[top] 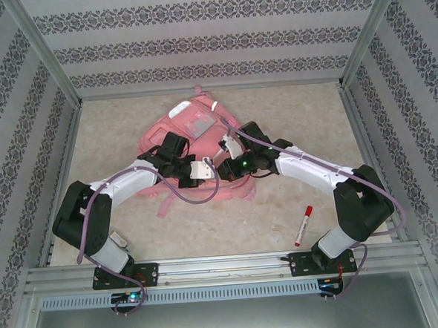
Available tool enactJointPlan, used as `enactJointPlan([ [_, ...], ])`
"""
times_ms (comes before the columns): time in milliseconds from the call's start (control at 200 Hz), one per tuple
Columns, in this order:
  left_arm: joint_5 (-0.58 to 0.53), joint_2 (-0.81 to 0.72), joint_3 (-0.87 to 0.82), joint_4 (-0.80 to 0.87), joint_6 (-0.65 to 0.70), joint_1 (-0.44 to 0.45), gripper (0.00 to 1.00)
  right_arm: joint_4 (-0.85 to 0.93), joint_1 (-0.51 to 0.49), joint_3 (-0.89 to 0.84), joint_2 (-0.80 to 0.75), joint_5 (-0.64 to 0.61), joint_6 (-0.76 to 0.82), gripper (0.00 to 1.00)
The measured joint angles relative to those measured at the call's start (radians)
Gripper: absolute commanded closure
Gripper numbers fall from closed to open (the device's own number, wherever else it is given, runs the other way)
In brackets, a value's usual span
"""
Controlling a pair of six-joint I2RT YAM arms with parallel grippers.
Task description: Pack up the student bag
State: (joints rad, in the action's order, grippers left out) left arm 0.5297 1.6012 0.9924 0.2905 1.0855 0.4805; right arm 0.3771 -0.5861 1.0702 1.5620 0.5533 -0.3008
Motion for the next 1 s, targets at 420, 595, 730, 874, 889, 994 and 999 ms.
enactJointPlan([
  [420,0.051,-0.082,-0.066,-0.051,0.071,-0.052,1.00,-0.007,0.202,-0.051,-0.029,-0.090,0.096,1.00],
  [595,0.100,-0.102,-0.099,-0.067,0.089,-0.090,1.00,-0.058,0.271,-0.043,0.037,-0.199,0.088,1.00],
  [730,0.180,-0.102,-0.098,-0.067,0.087,-0.163,0.92,-0.082,0.271,-0.020,0.059,-0.229,0.089,1.00],
  [874,0.196,-0.088,-0.079,-0.069,0.073,-0.227,0.89,-0.108,0.243,-0.032,0.027,-0.227,0.091,1.00],
  [889,0.200,-0.082,-0.074,-0.069,0.065,-0.237,0.87,-0.111,0.235,-0.037,0.019,-0.231,0.092,1.00],
  [994,0.192,-0.003,0.001,-0.043,-0.002,-0.322,0.60,-0.134,0.167,-0.071,-0.040,-0.251,0.087,1.00],
  [999,0.191,0.000,0.004,-0.043,-0.005,-0.326,0.60,-0.135,0.164,-0.072,-0.041,-0.251,0.087,1.00],
])
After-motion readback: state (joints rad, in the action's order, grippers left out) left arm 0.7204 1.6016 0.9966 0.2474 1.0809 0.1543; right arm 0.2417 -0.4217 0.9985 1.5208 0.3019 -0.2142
